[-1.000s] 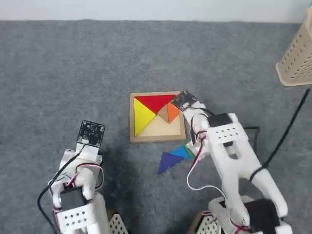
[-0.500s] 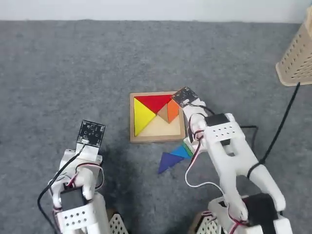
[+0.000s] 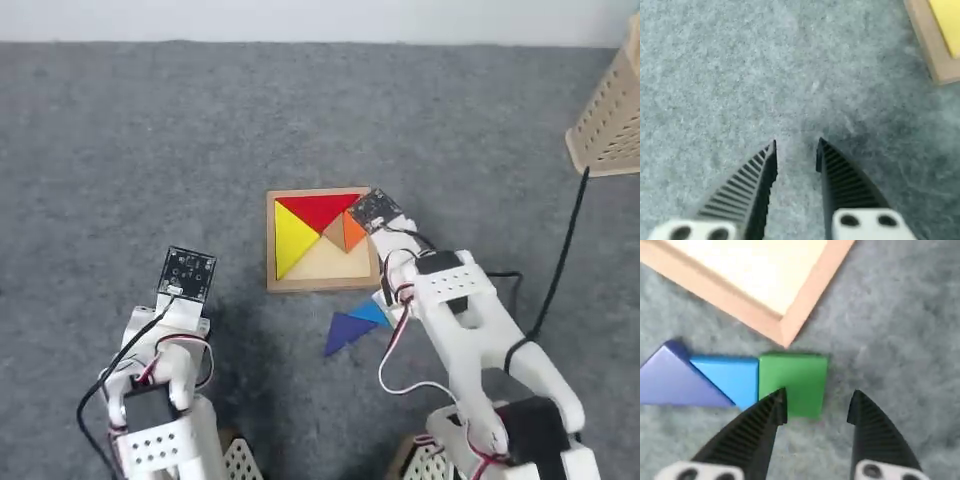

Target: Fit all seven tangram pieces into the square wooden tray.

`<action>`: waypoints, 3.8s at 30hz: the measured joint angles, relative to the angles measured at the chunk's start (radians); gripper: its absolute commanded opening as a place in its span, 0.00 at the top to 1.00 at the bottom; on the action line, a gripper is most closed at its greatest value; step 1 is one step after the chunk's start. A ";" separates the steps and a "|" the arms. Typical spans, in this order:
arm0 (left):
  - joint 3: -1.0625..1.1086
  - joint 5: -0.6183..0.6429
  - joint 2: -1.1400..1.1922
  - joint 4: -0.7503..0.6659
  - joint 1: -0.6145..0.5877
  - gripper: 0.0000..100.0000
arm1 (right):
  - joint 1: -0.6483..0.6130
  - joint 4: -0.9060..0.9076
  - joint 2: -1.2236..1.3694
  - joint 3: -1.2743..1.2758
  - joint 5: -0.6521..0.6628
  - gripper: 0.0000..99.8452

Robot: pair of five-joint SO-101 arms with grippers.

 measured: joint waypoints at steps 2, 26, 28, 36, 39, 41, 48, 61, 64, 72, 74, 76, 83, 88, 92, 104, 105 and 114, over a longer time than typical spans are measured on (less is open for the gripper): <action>0.000 0.000 0.000 0.000 0.000 0.88 | 0.000 -0.003 0.000 0.000 0.000 0.79; 0.000 0.000 0.000 0.000 0.000 0.88 | -0.002 0.043 -0.141 0.046 -0.075 0.79; 0.000 0.000 0.000 0.000 0.000 0.88 | -0.020 0.011 -0.141 0.078 -0.077 0.79; 0.000 0.000 0.000 0.000 0.000 0.88 | -0.026 -0.015 -0.044 0.063 -0.052 0.79; 0.000 0.000 0.000 0.000 0.000 0.88 | -0.018 -0.015 -0.003 0.028 -0.052 0.79; 0.000 0.000 0.000 0.000 0.000 0.88 | 0.015 -0.015 0.040 -0.009 -0.052 0.79; 0.000 0.000 0.000 0.000 0.000 0.88 | 0.117 -0.015 0.107 -0.075 -0.052 0.79; 0.000 0.000 0.000 0.000 0.000 0.88 | 0.034 0.009 0.011 -0.031 -0.052 0.79; 0.000 0.000 0.000 0.000 0.000 0.88 | 0.028 -0.034 0.009 -0.009 -0.048 0.79; 0.000 0.000 0.000 0.000 0.000 0.88 | 0.035 -0.063 0.114 -0.031 0.003 0.79; 0.000 0.000 0.000 0.000 0.000 0.88 | 0.031 -0.064 0.140 -0.038 0.006 0.79; 0.000 0.000 0.000 0.000 0.000 0.88 | 0.031 -0.063 0.140 -0.040 0.006 0.79; 0.000 0.000 0.000 0.000 0.000 0.88 | 0.031 -0.061 0.140 -0.041 0.006 0.79; 0.000 0.000 0.000 0.000 0.000 0.88 | 0.031 -0.025 0.114 -0.049 0.006 0.79; 0.000 0.000 0.000 0.000 0.000 0.88 | 0.029 0.109 0.044 -0.120 0.005 0.79; 0.000 0.000 0.000 0.000 0.000 0.88 | -0.029 0.236 0.161 -0.288 -0.098 0.70; 0.000 0.000 0.000 0.000 0.000 0.88 | -0.034 0.219 0.204 -0.288 -0.098 0.70; 0.000 0.000 0.000 0.000 0.000 0.88 | 0.003 0.169 0.405 -0.364 -0.098 0.86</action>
